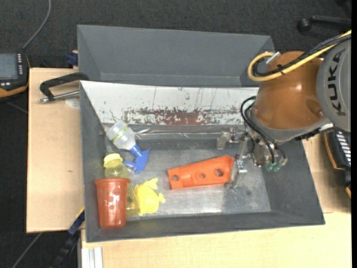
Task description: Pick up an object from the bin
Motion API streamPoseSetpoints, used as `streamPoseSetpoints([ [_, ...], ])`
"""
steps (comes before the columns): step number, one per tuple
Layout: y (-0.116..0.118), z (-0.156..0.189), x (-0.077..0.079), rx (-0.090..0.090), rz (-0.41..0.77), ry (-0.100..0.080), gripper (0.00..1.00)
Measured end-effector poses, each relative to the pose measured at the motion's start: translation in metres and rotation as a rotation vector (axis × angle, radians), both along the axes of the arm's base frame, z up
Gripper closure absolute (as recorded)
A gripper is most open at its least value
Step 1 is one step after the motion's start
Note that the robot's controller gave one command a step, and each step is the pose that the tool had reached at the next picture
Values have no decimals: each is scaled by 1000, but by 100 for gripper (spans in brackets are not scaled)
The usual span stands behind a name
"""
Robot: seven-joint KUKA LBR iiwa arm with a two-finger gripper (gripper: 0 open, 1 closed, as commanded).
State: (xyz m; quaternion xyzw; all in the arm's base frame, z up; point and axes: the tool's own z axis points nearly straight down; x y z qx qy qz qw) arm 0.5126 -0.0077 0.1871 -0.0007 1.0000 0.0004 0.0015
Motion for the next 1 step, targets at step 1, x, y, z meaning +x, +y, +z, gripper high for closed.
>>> streamPoseSetpoints([
  [1,0,0,0,0,0,0,0],
])
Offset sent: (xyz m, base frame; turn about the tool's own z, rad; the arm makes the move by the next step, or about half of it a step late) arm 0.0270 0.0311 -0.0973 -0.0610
